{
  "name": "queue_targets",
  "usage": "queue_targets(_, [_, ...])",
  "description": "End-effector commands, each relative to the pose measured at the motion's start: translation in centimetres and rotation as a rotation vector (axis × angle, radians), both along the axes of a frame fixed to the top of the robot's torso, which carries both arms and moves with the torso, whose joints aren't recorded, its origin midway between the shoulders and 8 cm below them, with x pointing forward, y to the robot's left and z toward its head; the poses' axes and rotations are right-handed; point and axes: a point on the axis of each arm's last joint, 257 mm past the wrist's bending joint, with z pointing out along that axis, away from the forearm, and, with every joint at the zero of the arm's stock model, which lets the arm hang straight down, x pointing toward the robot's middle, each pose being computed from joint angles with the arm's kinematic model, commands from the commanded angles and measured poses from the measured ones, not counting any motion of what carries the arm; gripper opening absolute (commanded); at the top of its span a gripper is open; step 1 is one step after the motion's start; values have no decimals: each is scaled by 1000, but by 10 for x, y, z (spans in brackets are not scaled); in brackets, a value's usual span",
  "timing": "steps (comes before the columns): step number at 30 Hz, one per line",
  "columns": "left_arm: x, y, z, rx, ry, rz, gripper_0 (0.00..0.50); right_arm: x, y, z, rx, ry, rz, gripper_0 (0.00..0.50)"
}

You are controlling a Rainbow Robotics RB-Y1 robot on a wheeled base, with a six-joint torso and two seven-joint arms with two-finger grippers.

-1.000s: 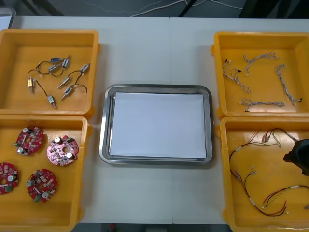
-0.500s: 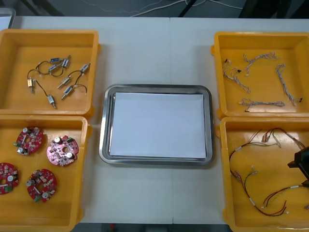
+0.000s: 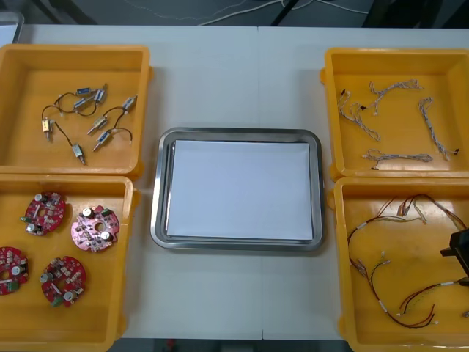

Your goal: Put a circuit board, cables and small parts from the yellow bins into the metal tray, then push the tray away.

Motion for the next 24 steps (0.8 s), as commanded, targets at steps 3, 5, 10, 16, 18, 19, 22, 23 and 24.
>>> queue_targets(3, [-14,10,-26,47,24,-132,500,-17,2,-22,15,30,-52,500])
queue_targets(5, [-13,12,-32,50,16,-152,500,-18,2,-26,14,32,-58,500])
queue_targets(10, [-13,13,-42,61,12,-175,500,-19,0,-36,18,31,-75,500])
queue_targets(16, [-13,10,-62,59,-7,-163,500,-20,-1,-52,-39,34,-66,500])
queue_targets(18, [-15,8,-66,57,-3,-159,500,-20,-1,-54,-49,32,-67,500])
queue_targets(19, [-16,7,-68,52,0,-155,500,-21,-1,-56,-49,35,-72,500])
queue_targets(22, [-19,5,-80,32,19,-144,500,-22,1,-58,-46,35,-79,500])
queue_targets(23, [-19,5,-84,26,23,-142,500,-22,1,-58,-46,34,-80,500])
queue_targets(24, [-20,5,-87,25,28,-141,500,-22,1,-59,-46,35,-83,500])
